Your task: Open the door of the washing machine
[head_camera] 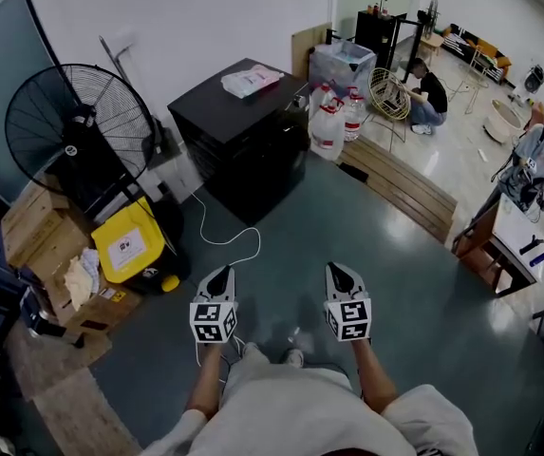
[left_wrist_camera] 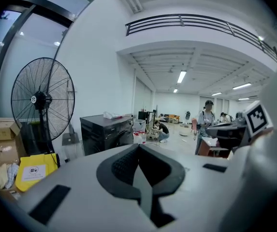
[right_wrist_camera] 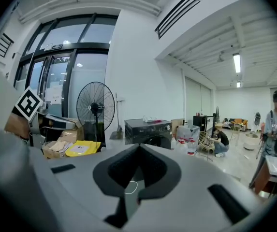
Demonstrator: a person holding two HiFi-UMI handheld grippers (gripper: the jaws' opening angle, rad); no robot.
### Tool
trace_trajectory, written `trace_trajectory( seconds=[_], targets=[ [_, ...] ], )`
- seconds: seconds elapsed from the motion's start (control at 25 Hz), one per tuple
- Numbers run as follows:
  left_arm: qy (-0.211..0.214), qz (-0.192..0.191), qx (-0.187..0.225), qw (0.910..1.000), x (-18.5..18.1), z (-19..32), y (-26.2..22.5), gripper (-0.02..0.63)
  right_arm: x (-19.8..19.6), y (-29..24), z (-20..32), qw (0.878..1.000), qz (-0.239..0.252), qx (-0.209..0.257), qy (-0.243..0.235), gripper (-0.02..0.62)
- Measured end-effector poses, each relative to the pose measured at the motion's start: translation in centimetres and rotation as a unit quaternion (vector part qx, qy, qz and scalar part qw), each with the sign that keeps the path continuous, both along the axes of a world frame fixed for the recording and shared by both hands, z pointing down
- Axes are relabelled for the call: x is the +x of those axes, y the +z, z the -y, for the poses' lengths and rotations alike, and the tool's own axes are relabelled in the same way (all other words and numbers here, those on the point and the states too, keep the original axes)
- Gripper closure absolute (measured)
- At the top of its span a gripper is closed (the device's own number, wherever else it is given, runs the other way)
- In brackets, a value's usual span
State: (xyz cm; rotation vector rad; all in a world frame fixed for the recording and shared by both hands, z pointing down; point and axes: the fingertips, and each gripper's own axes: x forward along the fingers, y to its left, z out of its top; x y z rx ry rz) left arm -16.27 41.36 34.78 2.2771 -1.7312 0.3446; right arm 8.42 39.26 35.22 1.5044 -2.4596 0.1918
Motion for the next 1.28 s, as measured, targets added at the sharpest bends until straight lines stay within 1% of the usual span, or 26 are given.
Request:
trace_trajectory(
  seconds=[0.28, 0.64, 0.96, 1.28],
  targets=[
    [-0.002, 0.003, -0.006, 1.0000, 1.4, 1.2, 0.6, 0.598, 1.4, 0.9, 1.4, 1.000, 0.002, -0.007, 0.003, 0.597],
    [-0.008, 0.001, -0.013, 0.9999, 0.3, 4.6, 1.8, 0.598, -0.1, 2.1, 5.2, 1.000, -0.003, -0.012, -0.010, 0.595],
    [0.005, -0.007, -0.015, 0.9998, -1.2, 11.8, 2.6, 0.598, -2.1, 2.3, 11.6, 1.000, -0.014, -0.013, -0.005, 0.597],
    [0.020, -0.012, -0.010, 0.9997, -3.7, 20.1, 1.7, 0.598, -4.4, 1.5, 19.0, 1.000, -0.022, -0.013, 0.010, 0.597]
  ],
)
